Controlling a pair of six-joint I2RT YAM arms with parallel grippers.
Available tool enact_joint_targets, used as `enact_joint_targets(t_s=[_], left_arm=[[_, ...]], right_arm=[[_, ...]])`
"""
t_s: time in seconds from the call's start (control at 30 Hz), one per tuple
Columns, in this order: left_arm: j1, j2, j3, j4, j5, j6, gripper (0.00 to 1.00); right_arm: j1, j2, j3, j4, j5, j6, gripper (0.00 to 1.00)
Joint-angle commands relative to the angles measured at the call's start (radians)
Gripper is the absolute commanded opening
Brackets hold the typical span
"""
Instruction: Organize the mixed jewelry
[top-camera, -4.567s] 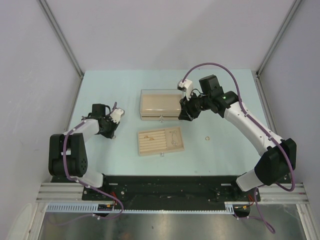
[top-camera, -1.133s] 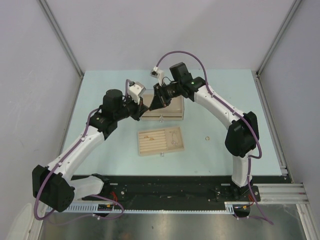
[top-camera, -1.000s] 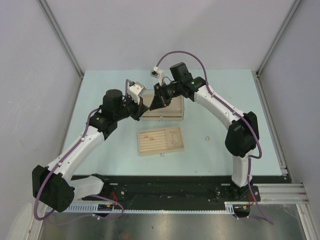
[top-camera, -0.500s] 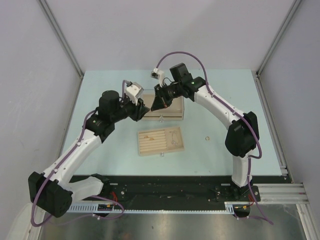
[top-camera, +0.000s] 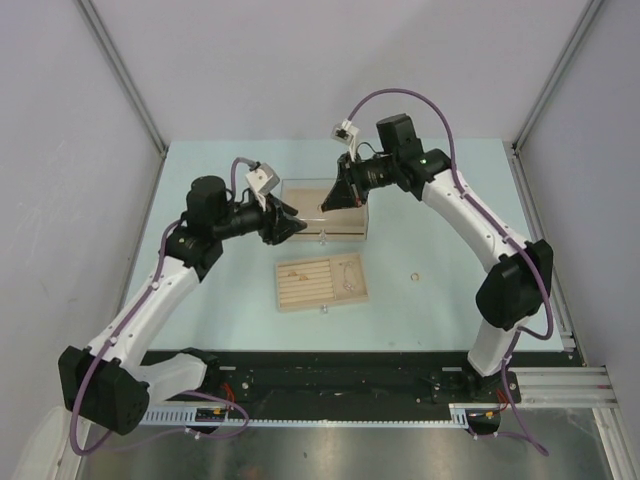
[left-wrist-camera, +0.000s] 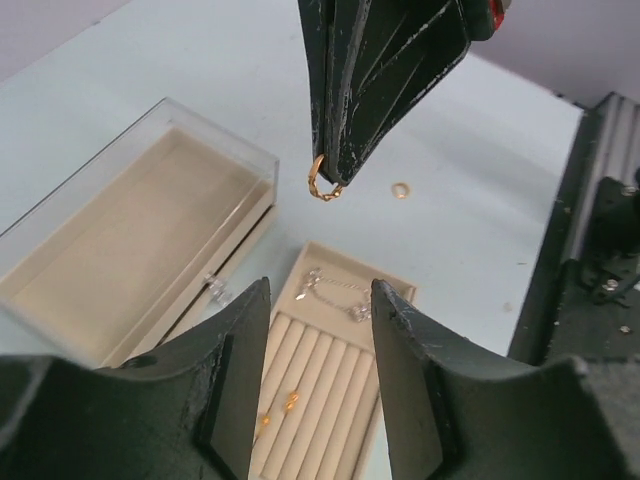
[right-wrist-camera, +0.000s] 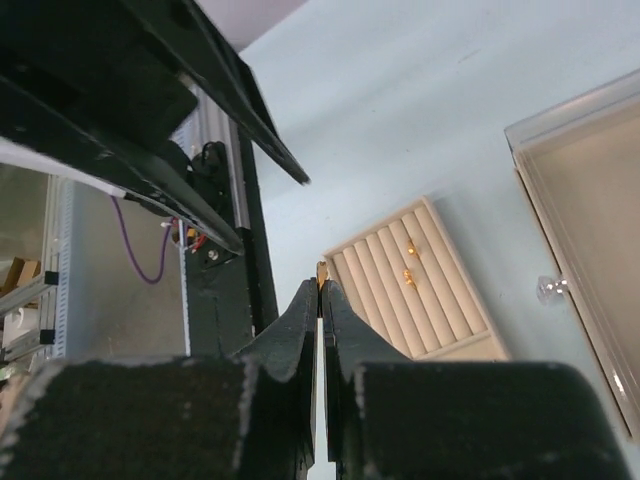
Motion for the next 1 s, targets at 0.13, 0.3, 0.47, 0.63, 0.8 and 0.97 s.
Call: enact_joint_targets(t_s=[0.13,0.3,0.47,0.63,0.8,0.97], left_arm=[[0.011,0.061,0.010,0.238,0.336,-0.175,0.54],[0.011,0.078,0.010,0.296,0.402,-0.218,0.55],[0.011,0.090,0.007,0.323,0.427,-0.254,0.54],[0.011,0.095,0.007,0.320,0.421,-0.255,0.50],[0.019,0.101,0.004,0.313,0.393,-0.251,0.51],[0.029,0.107,0.003,0.323,0.373,-0.260,0.51]], right_arm=[[0.009,-0.104,-0.044,0.074,-0.129,0.039,0.00],[0.008,-0.121,-0.066,0.090,-0.126,0.042,0.00],[0.008,-0.126,-0.072,0.104,-0.128,0.046,0.00],[0.006,-0.126,-0.072,0.109,-0.123,0.048,0.00],[0.009,-0.130,-0.073,0.107,-0.128,0.048,0.00],[0.011,-0.135,-0.076,0.107,-0.134,0.048,0.00]])
